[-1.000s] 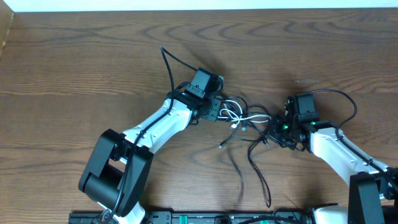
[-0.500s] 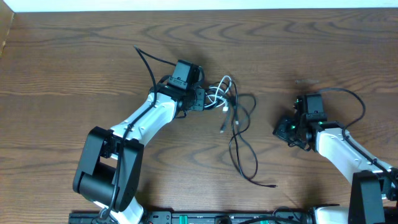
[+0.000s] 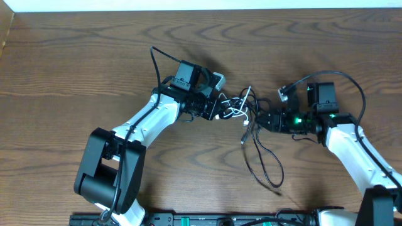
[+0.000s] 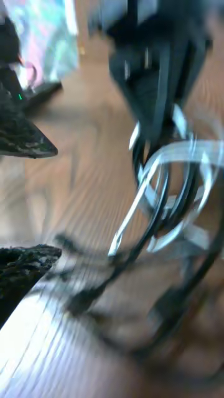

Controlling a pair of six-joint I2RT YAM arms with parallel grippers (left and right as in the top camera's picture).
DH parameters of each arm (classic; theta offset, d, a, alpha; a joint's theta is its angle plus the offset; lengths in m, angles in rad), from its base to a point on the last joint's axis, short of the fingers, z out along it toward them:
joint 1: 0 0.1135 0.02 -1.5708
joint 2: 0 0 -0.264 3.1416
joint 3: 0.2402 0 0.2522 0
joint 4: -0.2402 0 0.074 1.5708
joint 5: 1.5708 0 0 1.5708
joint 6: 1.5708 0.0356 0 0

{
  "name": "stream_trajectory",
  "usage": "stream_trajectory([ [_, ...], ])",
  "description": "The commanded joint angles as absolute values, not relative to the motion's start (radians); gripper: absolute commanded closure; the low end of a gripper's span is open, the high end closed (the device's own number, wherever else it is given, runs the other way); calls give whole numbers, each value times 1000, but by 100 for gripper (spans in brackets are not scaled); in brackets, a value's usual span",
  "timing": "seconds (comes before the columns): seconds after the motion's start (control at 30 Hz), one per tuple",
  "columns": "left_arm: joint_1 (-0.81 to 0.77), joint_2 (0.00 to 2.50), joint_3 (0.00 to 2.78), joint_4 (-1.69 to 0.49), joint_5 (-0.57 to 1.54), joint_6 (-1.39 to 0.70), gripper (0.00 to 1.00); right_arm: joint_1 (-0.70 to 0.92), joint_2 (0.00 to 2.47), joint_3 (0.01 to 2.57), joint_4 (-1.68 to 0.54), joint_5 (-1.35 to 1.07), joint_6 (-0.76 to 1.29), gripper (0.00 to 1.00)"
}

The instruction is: Untangle cables

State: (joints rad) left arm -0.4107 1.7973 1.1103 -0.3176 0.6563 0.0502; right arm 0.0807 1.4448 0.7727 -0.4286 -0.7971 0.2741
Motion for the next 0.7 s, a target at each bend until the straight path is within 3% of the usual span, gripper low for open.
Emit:
stream_trajectory([
  [0.0,-411,1804,1117,-320,736,80,92,80,1439,785,-421,-915,274,55],
  [0.17,-411,1804,1117,-351,884,235,92,80,1439,785,-415,-915,379,43],
  [0.67,-422,1804,1117,-358,883,289,92,187,1440,784,-335,-736,820,43],
])
